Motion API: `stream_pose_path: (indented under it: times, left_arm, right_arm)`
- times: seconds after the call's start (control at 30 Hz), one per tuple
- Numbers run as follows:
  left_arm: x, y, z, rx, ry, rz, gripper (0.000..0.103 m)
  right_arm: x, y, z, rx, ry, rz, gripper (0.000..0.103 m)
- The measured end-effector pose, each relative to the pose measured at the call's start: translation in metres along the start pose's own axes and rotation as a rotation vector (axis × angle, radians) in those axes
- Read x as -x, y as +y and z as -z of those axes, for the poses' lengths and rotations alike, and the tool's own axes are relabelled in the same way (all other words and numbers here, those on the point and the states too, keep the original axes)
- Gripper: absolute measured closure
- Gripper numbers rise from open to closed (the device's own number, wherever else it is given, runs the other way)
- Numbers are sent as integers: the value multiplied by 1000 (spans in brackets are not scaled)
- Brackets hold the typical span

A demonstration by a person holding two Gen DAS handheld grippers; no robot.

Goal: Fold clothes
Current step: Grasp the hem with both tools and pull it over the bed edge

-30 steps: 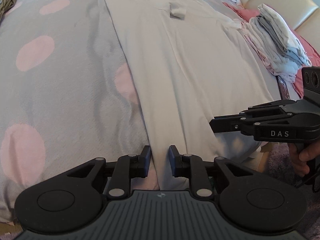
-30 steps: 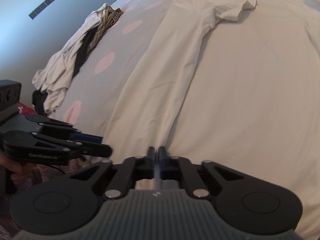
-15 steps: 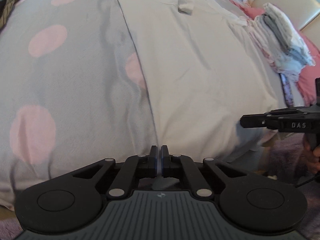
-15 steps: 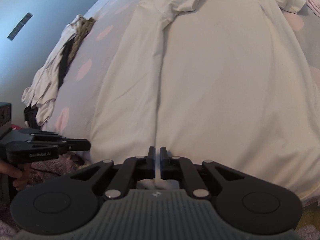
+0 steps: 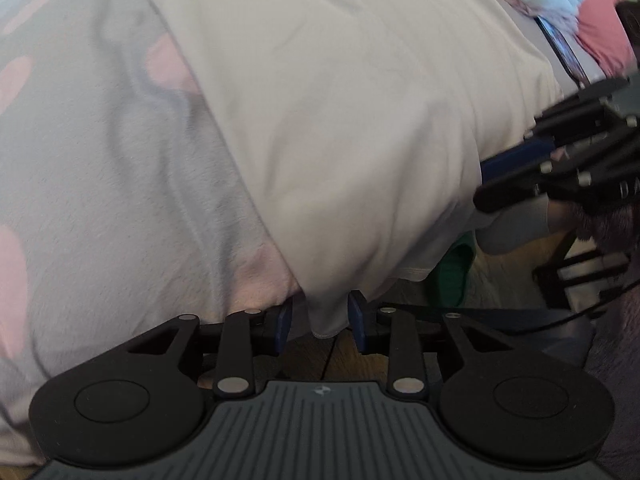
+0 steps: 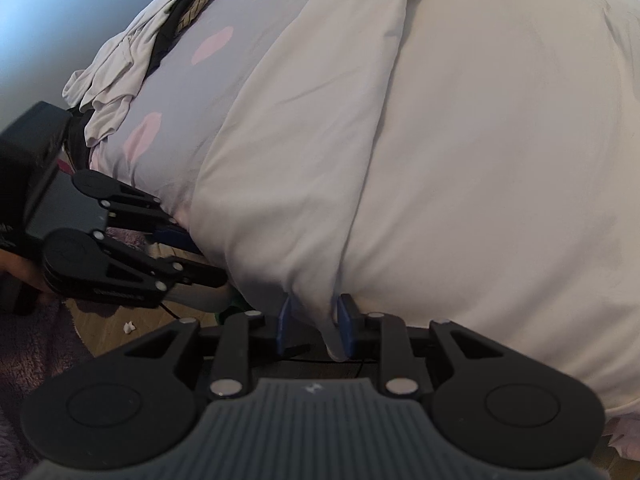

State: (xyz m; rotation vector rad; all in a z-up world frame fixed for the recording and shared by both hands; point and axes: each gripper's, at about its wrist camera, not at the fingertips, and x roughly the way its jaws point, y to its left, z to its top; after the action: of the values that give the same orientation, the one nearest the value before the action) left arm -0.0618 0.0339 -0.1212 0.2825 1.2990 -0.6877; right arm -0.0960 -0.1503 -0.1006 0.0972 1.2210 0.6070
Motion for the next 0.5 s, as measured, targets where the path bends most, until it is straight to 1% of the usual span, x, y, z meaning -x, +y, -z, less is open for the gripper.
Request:
stream_pose_path:
  times: [0.03,0.07,0.1,0.17,0.2,0.27,0.33,0.37,0.43,0.47,0.5]
  left_arm:
    - [0,0,0,-12,2,0,82]
    - [1,-1,1,-18,8,-13,97]
    - [2,-1,2,-21,17,-30,102]
    - [3,3,5,7,35,-35,103]
    - [3,5,6,19,44,-37,103]
    - [0,7,8,30,80,-70,103]
    - [0,9,10,69,116,-37,103]
    - [1,10,10,91,134,-14,103]
    - [9,11,11,117,127,29,101]
    - [16,11,11,127,109,46,98]
    - [23,11,10,138,86,59,96]
  right_arm:
    - [-1,-2,0,-2,3,1,99]
    - [-2,-5,1,-6,9,-4,101]
    - [-1,-8,1,-15,15,-17,101]
    - [-1,-10,2,-22,31,-18,102]
    - [-1,-8,3,-6,46,-3,103]
    - [-5,-5,6,26,80,44,103]
    - [-8,-5,8,32,106,63,102]
    - [-7,-5,8,28,115,53,99]
    - [-3,0,6,40,119,42,91]
    - [1,4,5,53,116,41,83]
    - [5,8,3,71,110,43,59]
